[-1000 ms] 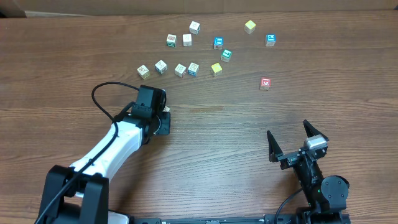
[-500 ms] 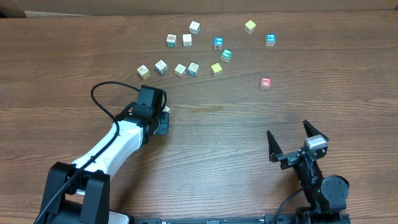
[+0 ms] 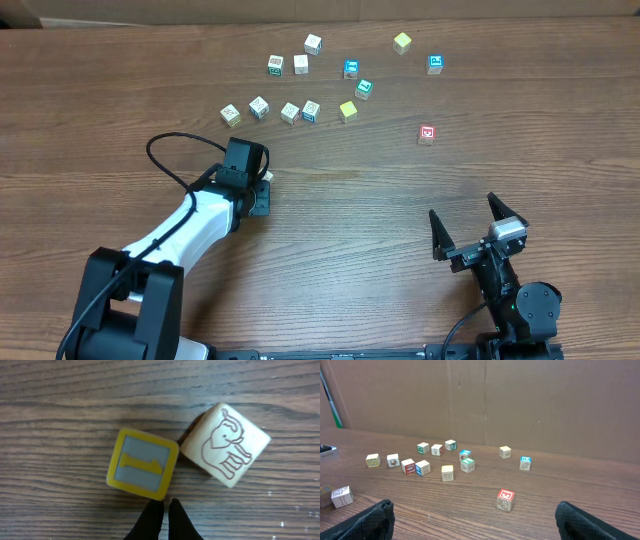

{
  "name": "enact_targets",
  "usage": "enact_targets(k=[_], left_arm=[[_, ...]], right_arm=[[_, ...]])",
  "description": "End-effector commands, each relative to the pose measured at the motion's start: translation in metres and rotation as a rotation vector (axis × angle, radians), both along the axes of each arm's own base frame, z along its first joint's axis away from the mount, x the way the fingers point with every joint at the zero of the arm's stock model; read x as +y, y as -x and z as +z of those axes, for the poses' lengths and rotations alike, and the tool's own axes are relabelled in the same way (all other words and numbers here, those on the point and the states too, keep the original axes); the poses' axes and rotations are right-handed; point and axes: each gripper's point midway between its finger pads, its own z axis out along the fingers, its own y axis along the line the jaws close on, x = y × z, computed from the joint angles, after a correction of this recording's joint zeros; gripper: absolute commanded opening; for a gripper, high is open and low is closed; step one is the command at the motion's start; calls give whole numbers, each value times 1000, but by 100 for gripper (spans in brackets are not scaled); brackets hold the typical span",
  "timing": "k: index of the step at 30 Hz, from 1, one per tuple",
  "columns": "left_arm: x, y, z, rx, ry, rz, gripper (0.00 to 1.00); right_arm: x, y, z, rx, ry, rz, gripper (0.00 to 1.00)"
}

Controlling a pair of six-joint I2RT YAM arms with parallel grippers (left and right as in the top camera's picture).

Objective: Form a circle

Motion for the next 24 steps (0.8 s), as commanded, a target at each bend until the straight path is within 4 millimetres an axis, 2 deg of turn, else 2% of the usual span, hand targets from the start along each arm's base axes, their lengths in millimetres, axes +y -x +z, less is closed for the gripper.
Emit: enact_targets(k=[1, 11, 14, 16, 17, 18, 19, 24], left_arm=[[3, 2, -4, 3, -16, 21, 4], [8, 3, 0, -6, -25, 66, 4], [9, 4, 8, -14, -22, 67, 4], [10, 4, 20, -38, -14, 70, 5], [10, 4, 24, -48, -12, 70, 8], [11, 2, 35, -78, -14, 48, 22], [12, 1, 39, -87, -22, 30, 30], [17, 0, 48, -101, -82, -96, 55]], right_arm=[[0, 0, -2, -3, 1, -2, 100], [-1, 0, -2, -3, 1, -2, 100], [-1, 0, -2, -3, 1, -2, 100], [-1, 0, -2, -2, 1, -2, 100], [-1, 0, -2, -3, 1, -2, 100], [-1, 0, -2, -3, 1, -2, 100], [0, 0, -2, -3, 1, -2, 100], [-1, 0, -2, -3, 1, -2, 100]])
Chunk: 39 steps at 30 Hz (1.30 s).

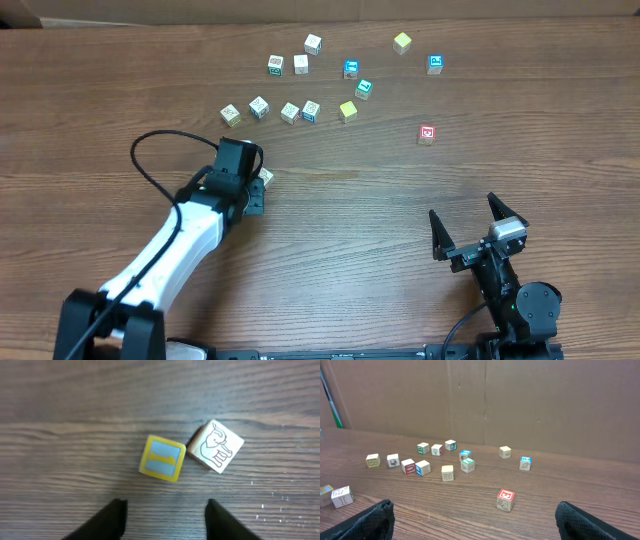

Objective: Form a circle

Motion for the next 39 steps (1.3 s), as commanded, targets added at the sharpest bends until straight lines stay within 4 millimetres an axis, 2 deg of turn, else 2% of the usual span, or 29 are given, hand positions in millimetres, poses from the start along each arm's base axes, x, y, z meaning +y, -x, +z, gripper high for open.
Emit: enact_targets(k=[1, 4, 12, 17, 21, 29, 34, 39], left_arm=[[9, -1, 6, -11, -75, -96, 59], [15, -2, 6, -7, -94, -115, 61], [27, -7, 1, 2, -107, -129, 61], [13, -10, -10, 20, -48, -231, 61], [9, -14, -9, 5, -38, -259, 60], [9, -15, -9, -1, -42, -276, 49], [9, -15, -9, 0, -48, -286, 50], [9, -16, -9, -4, -51, -292, 56]], right_arm=[[0, 0, -2, -3, 1, -2, 100], [0, 0, -2, -3, 1, -2, 100], [0, 0, -2, -3, 1, -2, 100], [0, 0, -2, -3, 1, -2, 100], [0, 0, -2, -3, 1, -2, 100], [0, 0, -2, -3, 1, -2, 100], [0, 0, -2, -3, 1, -2, 100], [0, 0, -2, -3, 1, -2, 100]])
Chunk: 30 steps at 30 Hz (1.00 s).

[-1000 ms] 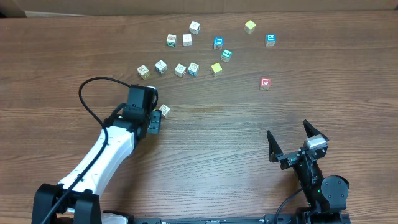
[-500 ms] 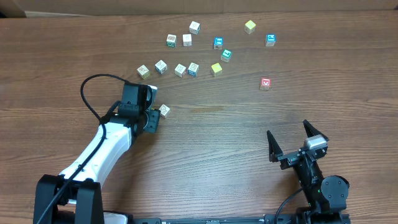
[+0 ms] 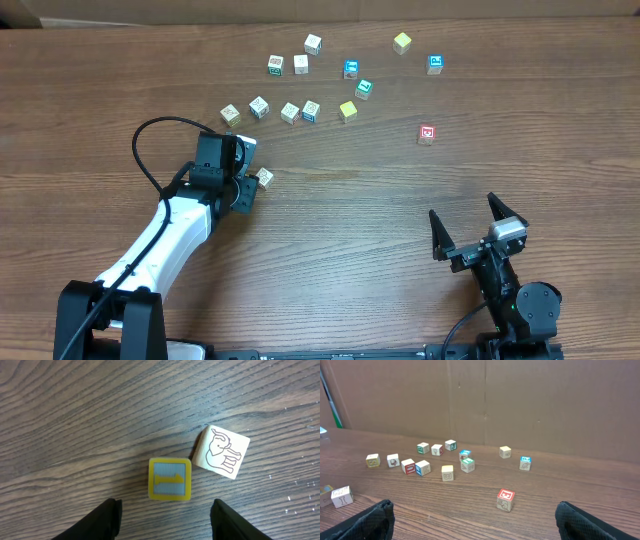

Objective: Form a circle

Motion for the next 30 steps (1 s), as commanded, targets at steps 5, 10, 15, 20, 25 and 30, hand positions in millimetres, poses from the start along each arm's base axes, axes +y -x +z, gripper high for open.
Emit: enact_targets(k=[5, 10, 15, 20, 25, 30], left_arm=[[3, 0, -9, 19, -9, -16, 63], [3, 4, -27, 69, -16, -17, 60], [2, 1, -27, 61, -14, -17, 58], [0, 0, -27, 55, -4, -21, 57], [0, -1, -35, 70, -7, -21, 58], [0, -2, -44, 81, -9, -21, 58]], right_arm=[[0, 0, -2, -3, 0, -2, 100], [0, 0, -2, -3, 0, -2, 100], [0, 0, -2, -3, 0, -2, 100], [0, 0, -2, -3, 0, -2, 100], [0, 0, -2, -3, 0, -2, 100], [0, 0, -2, -3, 0, -2, 100]])
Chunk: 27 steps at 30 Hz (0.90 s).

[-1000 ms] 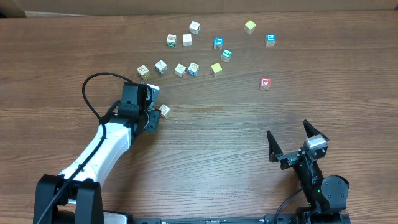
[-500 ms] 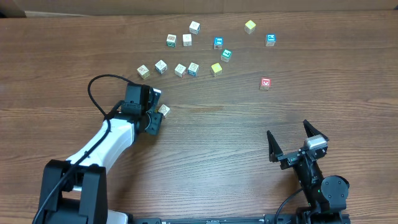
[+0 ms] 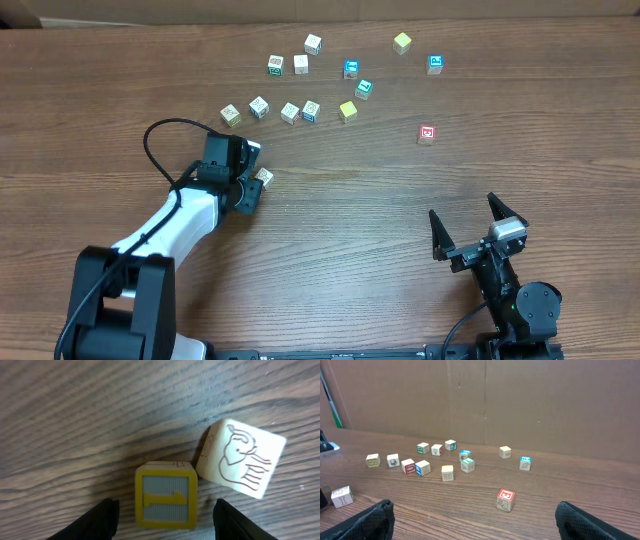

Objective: Form a circle

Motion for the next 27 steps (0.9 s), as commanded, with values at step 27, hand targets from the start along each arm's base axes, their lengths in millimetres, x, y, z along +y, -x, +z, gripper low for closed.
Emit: enact_targets(k=[27], left_arm=[[9, 2, -8, 21, -45, -20, 44]], right_arm=[[0, 0, -2, -3, 1, -2, 100]])
